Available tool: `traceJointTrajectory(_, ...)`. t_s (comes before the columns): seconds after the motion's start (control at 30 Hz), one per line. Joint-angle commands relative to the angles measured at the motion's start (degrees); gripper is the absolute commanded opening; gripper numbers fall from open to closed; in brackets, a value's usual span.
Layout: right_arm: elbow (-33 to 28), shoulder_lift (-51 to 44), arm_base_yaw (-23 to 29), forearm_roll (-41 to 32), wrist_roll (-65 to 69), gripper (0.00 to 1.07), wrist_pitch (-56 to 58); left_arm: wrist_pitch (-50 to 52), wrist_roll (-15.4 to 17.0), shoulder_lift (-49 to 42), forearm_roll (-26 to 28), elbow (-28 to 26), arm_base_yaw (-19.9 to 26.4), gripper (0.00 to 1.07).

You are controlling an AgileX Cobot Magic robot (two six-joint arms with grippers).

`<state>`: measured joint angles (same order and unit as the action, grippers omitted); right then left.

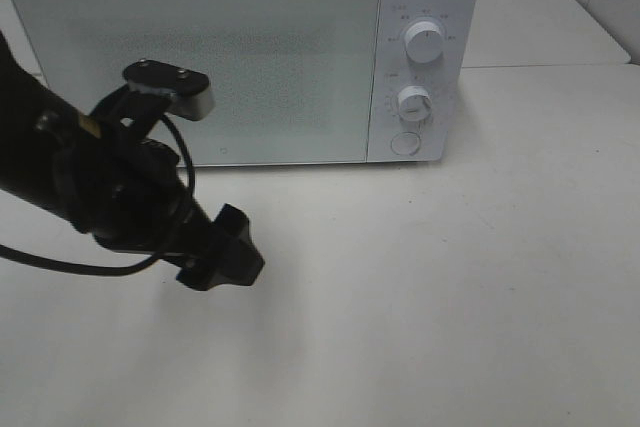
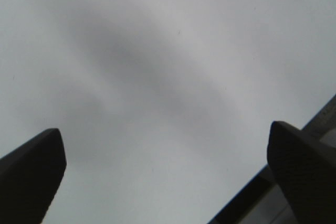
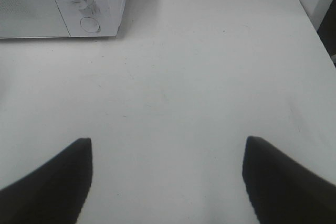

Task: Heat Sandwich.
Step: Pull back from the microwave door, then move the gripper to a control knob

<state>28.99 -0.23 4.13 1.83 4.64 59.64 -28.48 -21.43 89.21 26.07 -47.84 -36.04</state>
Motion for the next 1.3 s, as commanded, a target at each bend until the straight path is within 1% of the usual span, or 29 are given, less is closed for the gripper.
traceJointTrajectory(0.03,0.0,-1.4,-0.1,0.2,-0.1,0.76,-0.3,-8.8,-0.1,-3.4,-0.1,0.1,4.8,1.03)
traceJointTrajectory(0.07,0.0,-1.4,-0.1,0.2,-0.1,0.76,-0.3,-13.2,0.0,-5.3,-0.1,0.1,8.0,1.03)
traceJointTrajectory(0.1,0.0,-1.4,-0.1,0.2,-0.1,0.76,-0.3,-15.4,0.1,-6.2,-0.2,0.1,9.9,1.03)
traceJointTrajectory(0.13,0.0,-1.4,-0.1,0.2,-0.1,0.76,-0.3,-17.0,0.1,-7.0,-0.3,0.1,11.4,1.03)
traceJointTrajectory(0.17,0.0,-1.4,-0.1,0.2,-0.1,0.76,-0.3,-17.0,0.1,-7.0,-0.3,0.1,11.4,1.03)
traceJointTrajectory(0.2,0.0,-1.4,-0.1,0.2,-0.1,0.76,-0.3,-20.1,0.1,-8.9,-0.5,0.1,15.6,1.03)
traceJointTrajectory(0.3,0.0,-1.4,-0.1,0.2,-0.1,0.76,-0.3,-24.0,0.2,-11.8,-1.8,0.1,21.4,1.03)
traceJointTrajectory(0.33,0.0,-1.4,-0.1,0.2,-0.1,0.76,-0.3,-24.0,0.2,-11.8,-1.8,0.1,21.4,1.03)
traceJointTrajectory(0.37,0.0,-1.4,-0.1,0.2,-0.1,0.76,-0.3,-25.4,1.3,-14.0,-3.3,0.1,24.9,1.03)
traceJointTrajectory(0.43,0.0,-1.4,-0.1,0.2,-0.1,0.76,-0.3,-26.0,3.7,-16.3,-4.8,0.1,28.2,1.03)
traceJointTrajectory(0.47,0.0,-1.4,-0.1,0.2,-0.1,0.76,-0.3,-26.0,4.8,-17.3,-5.5,0.1,29.3,1.03)
traceJointTrajectory(0.5,0.0,-1.4,-0.1,0.2,-0.1,0.76,-0.3,-26.0,4.8,-17.3,-5.5,0.1,29.3,1.03)
traceJointTrajectory(0.53,0.0,-1.4,-0.1,0.2,-0.1,0.76,-0.3,-26.1,7.0,-19.4,-7.1,0.1,31.4,1.03)
traceJointTrajectory(0.57,0.0,-1.4,-0.1,0.2,-0.1,0.76,-0.3,-26.5,7.9,-20.6,-7.9,0.1,32.1,1.03)
traceJointTrajectory(0.63,0.0,-1.4,-0.1,0.2,-0.1,0.76,-0.3,-27.2,8.4,-21.8,-8.7,0.2,32.7,1.03)
traceJointTrajectory(0.67,0.0,-1.4,-0.1,0.2,-0.1,0.76,-0.3,-28.4,9.3,-24.2,-10.4,0.2,32.7,1.03)
traceJointTrajectory(0.77,0.0,-1.4,-0.1,0.2,-0.1,0.76,-0.3,-31.0,9.4,-28.6,-10.7,0.2,32.7,1.03)
traceJointTrajectory(0.83,0.0,-1.4,-0.1,0.2,-0.1,0.76,-0.3,-31.7,9.3,-30.0,-10.9,0.3,32.7,1.03)
traceJointTrajectory(0.9,0.0,-1.4,-0.1,0.2,-0.1,0.76,-0.3,-32.0,9.3,-33.0,-11.4,1.3,32.7,1.03)
traceJointTrajectory(0.93,0.0,-1.4,-0.1,0.2,-0.1,0.76,-0.3,-31.9,9.4,-36.1,-12.1,3.1,32.7,1.03)
traceJointTrajectory(0.97,0.0,-1.4,-0.1,0.2,-0.1,0.76,-0.3,-31.9,9.4,-36.1,-12.1,3.1,32.7,1.03)
traceJointTrajectory(1.0,0.0,-1.4,-0.1,0.2,-0.1,0.76,-0.3,-31.9,9.4,-37.9,-12.4,4.4,32.7,1.03)
traceJointTrajectory(1.07,0.0,-1.4,-0.1,0.2,-0.1,0.76,-0.3,-31.9,9.4,-41.3,-12.6,7.3,32.7,1.03)
traceJointTrajectory(1.1,0.0,-1.4,-0.1,0.2,-0.1,0.76,-0.3,-31.9,9.4,-44.9,-12.5,9.8,32.7,1.03)
traceJointTrajectory(1.13,0.0,-1.4,-0.1,0.2,-0.1,0.76,-0.3,-31.9,9.4,-44.9,-12.5,9.8,32.7,1.03)
traceJointTrajectory(1.23,0.0,-1.4,-0.1,0.2,-0.1,0.76,-0.3,-31.9,9.4,-50.9,-12.5,13.0,32.7,1.03)
traceJointTrajectory(1.27,0.0,-1.4,-0.1,0.2,-0.1,0.76,-0.3,-31.9,9.4,-54.4,-12.8,14.8,32.7,1.03)
traceJointTrajectory(1.3,0.0,-1.4,-0.1,0.2,-0.1,0.76,-0.3,-31.9,9.4,-54.4,-12.8,14.8,32.7,1.03)
